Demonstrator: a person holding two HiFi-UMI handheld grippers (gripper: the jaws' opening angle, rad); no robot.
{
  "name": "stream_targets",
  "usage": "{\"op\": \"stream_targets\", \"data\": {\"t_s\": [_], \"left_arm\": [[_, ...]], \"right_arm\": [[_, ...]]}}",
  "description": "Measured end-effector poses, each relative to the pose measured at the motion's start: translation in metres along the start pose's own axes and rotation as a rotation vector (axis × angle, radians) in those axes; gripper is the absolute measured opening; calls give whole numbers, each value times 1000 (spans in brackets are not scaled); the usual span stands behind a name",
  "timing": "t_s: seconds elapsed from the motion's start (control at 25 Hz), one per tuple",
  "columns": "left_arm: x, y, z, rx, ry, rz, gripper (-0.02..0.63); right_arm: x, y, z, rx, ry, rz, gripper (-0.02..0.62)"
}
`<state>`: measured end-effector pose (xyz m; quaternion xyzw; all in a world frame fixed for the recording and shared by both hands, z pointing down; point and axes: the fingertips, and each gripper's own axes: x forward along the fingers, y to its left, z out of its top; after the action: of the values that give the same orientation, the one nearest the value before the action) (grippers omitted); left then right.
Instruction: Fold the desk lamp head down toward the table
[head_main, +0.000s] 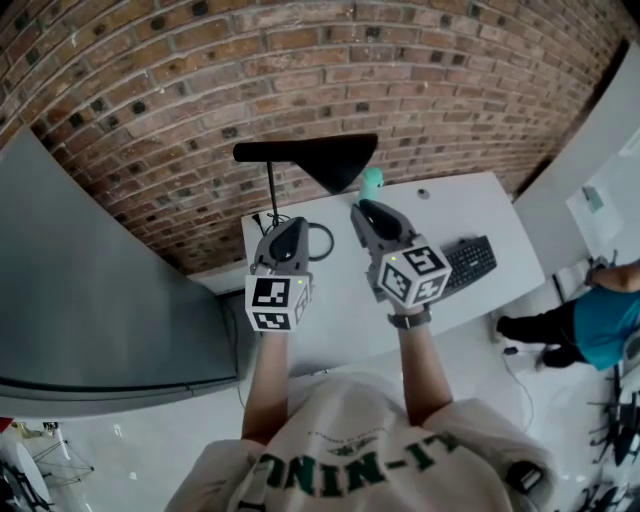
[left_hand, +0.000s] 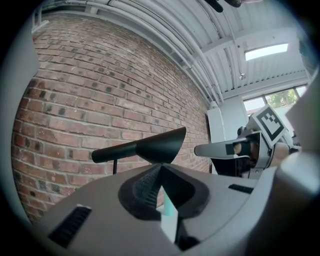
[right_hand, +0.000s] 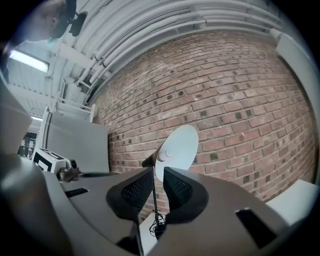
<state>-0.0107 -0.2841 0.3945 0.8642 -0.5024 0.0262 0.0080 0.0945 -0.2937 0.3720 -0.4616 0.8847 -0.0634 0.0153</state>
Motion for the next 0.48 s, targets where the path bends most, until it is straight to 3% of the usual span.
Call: {"op": "stream_targets", "data": {"t_s": [0.48], "left_arm": [[9, 17, -1, 0, 6, 4, -6]], "right_arm": [[24, 0, -1, 34, -5, 27, 91]]}}
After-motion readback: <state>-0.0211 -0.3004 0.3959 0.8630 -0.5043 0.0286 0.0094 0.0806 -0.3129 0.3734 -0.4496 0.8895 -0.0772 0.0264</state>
